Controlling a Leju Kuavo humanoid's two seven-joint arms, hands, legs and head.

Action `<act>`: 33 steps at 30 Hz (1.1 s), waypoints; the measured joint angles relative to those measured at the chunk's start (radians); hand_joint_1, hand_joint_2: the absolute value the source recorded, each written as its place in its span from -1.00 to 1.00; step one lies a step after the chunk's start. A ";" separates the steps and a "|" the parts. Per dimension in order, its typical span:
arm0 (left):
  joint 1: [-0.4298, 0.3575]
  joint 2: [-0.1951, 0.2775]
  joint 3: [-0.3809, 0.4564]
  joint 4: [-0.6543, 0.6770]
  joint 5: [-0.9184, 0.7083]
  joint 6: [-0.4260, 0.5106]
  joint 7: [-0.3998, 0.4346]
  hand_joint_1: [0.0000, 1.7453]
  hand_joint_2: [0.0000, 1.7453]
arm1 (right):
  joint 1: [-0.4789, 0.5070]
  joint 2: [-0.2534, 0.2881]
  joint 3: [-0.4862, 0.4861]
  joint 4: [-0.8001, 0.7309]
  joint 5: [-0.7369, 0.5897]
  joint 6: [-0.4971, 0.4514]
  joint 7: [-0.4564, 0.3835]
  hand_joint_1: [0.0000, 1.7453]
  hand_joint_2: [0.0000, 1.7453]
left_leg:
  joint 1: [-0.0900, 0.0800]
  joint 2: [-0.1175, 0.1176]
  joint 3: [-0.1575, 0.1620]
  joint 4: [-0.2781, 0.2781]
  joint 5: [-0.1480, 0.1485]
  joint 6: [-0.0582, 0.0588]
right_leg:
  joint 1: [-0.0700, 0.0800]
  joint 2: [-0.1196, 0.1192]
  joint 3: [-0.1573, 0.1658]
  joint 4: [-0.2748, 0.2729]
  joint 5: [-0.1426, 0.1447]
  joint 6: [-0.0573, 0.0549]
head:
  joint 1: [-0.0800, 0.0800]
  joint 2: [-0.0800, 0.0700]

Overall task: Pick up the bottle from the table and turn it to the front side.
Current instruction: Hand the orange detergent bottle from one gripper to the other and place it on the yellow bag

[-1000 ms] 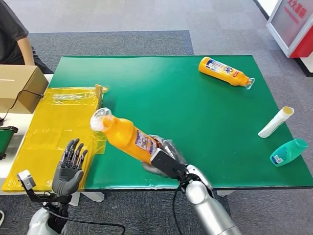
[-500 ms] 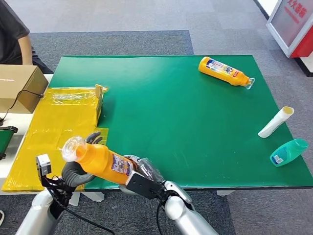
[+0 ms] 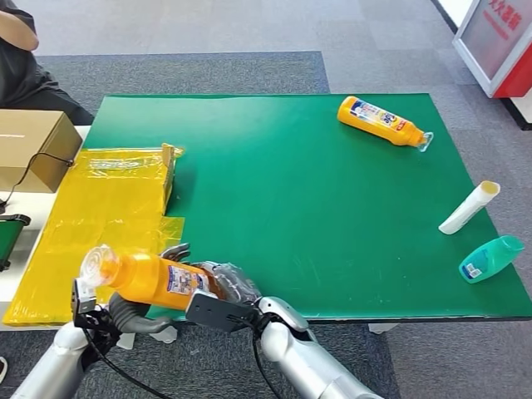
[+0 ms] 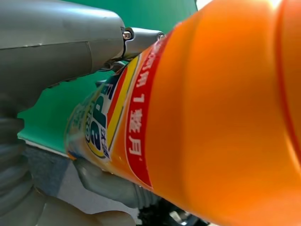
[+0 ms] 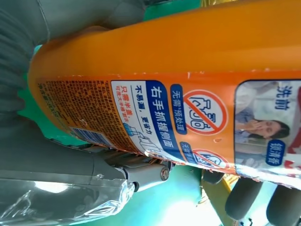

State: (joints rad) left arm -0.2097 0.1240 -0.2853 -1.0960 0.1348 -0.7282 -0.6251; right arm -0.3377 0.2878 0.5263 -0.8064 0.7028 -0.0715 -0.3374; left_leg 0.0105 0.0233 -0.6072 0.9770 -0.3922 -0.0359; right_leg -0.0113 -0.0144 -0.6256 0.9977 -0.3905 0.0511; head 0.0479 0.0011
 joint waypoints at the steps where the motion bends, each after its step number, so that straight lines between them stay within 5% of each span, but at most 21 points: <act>1: 0.001 0.001 -0.002 -0.003 -0.005 0.012 -0.001 -1.00 1.00 | -0.004 0.002 0.001 0.008 0.004 -0.003 0.002 1.00 1.00 | 0.000 0.000 0.000 0.000 0.000 0.000 | 0.000 0.000 0.000 0.000 0.000 0.000 | 0.000 0.000; 12: 0.042 -0.086 0.050 -0.143 -0.068 0.202 0.041 -1.00 1.00 | 0.002 0.003 -0.018 0.050 0.026 -0.038 0.028 1.00 1.00 | 0.000 0.000 0.000 0.000 -0.001 0.000 | 0.000 0.000 0.000 0.000 0.000 0.000 | 0.000 0.000; 25: 0.066 -0.191 0.127 -0.245 -0.110 0.240 0.057 -0.95 1.00 | 0.023 -0.001 -0.067 0.058 0.051 -0.038 0.041 1.00 1.00 | 0.000 0.000 0.000 0.000 0.000 0.000 | 0.000 0.000 0.000 0.000 0.000 0.000 | 0.000 0.000; 29: 0.068 -0.199 0.131 -0.246 -0.110 0.240 0.060 0.93 1.00 | 0.023 -0.001 -0.072 0.058 0.053 -0.038 0.040 0.98 1.00 | 0.000 0.000 0.000 0.000 0.000 0.000 | 0.000 0.000 0.000 0.000 0.000 0.000 | 0.000 0.000; 31: 0.069 -0.202 0.135 -0.246 -0.112 0.239 0.064 1.00 1.00 | 0.024 -0.001 -0.075 0.058 0.057 -0.038 0.037 0.62 1.00 | 0.000 0.000 0.000 0.000 0.000 0.000 | 0.000 0.000 0.000 0.000 0.000 0.000 | 0.000 0.000; 33: 0.070 -0.204 0.138 -0.246 -0.113 0.237 0.071 1.00 1.00 | 0.024 -0.001 -0.079 0.058 0.063 -0.038 0.033 -0.17 1.00 | 0.000 0.000 0.000 0.000 0.000 0.000 | 0.000 0.000 0.001 0.000 0.000 0.000 | 0.000 0.000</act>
State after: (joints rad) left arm -0.1398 -0.0802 -0.1470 -1.3419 0.0217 -0.4914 -0.5536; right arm -0.3138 0.2873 0.4473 -0.7481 0.7657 -0.1096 -0.3045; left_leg 0.0103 0.0233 -0.6068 0.9771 -0.3924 -0.0356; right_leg -0.0115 -0.0143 -0.6250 0.9974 -0.3905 0.0512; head 0.0480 0.0011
